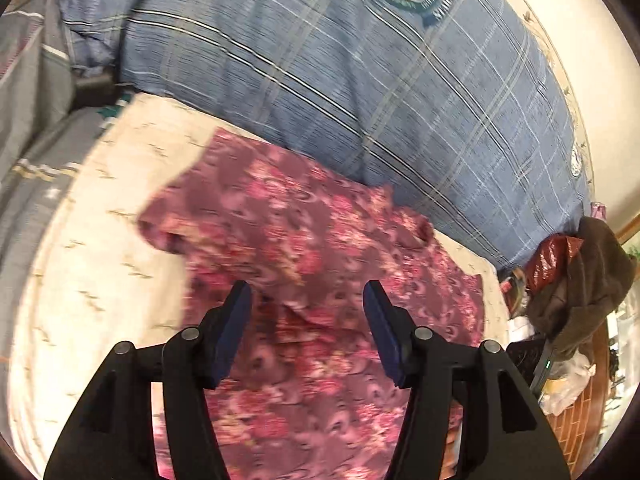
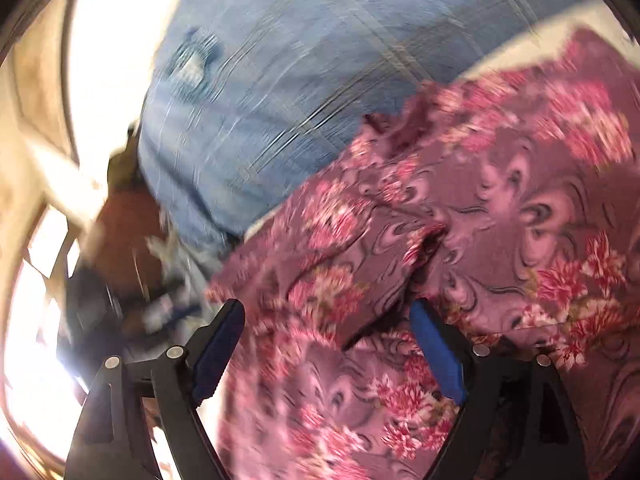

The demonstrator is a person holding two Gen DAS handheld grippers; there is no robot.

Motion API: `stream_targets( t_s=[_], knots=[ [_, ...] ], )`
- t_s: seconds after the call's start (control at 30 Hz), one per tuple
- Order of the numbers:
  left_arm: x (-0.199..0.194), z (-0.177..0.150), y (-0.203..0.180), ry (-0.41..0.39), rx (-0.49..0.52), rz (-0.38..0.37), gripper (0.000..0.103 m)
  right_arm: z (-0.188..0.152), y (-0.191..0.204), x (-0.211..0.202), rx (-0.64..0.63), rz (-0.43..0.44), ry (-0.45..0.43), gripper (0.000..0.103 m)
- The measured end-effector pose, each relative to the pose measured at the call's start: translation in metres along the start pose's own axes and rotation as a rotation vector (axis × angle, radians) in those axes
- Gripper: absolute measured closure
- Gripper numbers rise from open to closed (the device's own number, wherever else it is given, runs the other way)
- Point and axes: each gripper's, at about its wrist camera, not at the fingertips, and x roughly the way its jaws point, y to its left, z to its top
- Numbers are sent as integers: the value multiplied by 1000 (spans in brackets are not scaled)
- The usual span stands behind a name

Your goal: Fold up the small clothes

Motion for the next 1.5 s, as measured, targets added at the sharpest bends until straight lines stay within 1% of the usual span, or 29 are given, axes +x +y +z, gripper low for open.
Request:
stream_targets(
  t_s=[0.07,0.13,0.17,0.2,0.23,0.33,0.4,0.5,0.57,0.63,0.73,0.77,0.8,0.83,0.87,0.9,0.93,1.0,1.03,1.1,1.17,1.2,1.23,1.27,1.33,1.37,1.43,1.47,1.5],
  knots=[
    [0,0,9,-5,-29,3,47,9,-7,5,111,-23,-16,24],
    [4,0,21,9,-89,-24,47,17,-6,19,146,-87,37,60],
    [8,-1,26,20,-118,-33,47,19,-4,27,136,-104,87,101],
    [11,-2,28,25,-134,-29,47,21,-3,29,125,-116,105,99],
    [12,-3,31,26,-143,-25,47,23,2,21,91,-126,74,99],
    [13,-7,35,20,-149,-13,47,34,12,-21,2,-78,-50,99],
    [15,-8,39,24,-168,-12,47,44,8,-50,-21,-100,-114,99],
    [20,-10,43,32,-204,-40,47,63,-16,-89,-20,-182,-188,99],
    [31,-12,41,57,-225,-48,47,72,-40,-100,12,-266,-188,99],
    [42,-14,34,80,-232,-58,47,75,-58,-101,38,-300,-169,99],
    [56,-11,27,103,-235,-50,47,69,-73,-100,91,-288,-155,92],
    [61,-10,25,109,-240,-41,47,68,-76,-99,107,-278,-155,88],
    [65,-7,24,111,-246,-33,48,69,-80,-97,126,-267,-147,81],
    [68,-4,24,109,-253,-26,49,70,-84,-93,146,-268,-141,79],
    [69,0,23,102,-256,-16,69,71,-84,-90,148,-273,-135,79],
    [69,3,23,95,-255,-13,93,73,-82,-88,137,-272,-127,85],
    [67,7,23,86,-254,-14,96,77,-74,-85,86,-277,-106,95],
    [55,12,25,43,-254,-31,95,82,-55,-98,-8,-254,-161,99],
    [51,13,26,26,-246,-24,95,86,-43,-110,-45,-204,-222,99],
    [55,14,28,26,-231,6,94,91,-37,-120,-62,-200,-261,99],
    [67,9,32,78,-233,64,94,93,-49,-106,-63,-294,-178,99],
    [72,5,35,105,-229,93,94,91,-60,-94,-48,-364,-107,99],
    [76,-1,39,133,-228,105,94,85,-75,-80,-28,-447,-13,98],
    [75,-6,43,141,-232,91,94,79,-81,-79,-22,-457,6,98],
    [57,-17,49,139,-239,48,94,72,-78,-100,-10,-430,-67,89],
    [46,-21,48,128,-233,33,94,71,-74,-111,-4,-441,-105,88],
    [28,-23,37,99,-194,-13,93,67,-62,-133,-32,-376,-205,88],
    [20,-20,27,82,-157,-28,84,65,-54,-140,-54,-342,-243,87],
    [17,-16,17,66,-123,-33,66,65,-49,-141,-67,-326,-246,84]
  ],
)
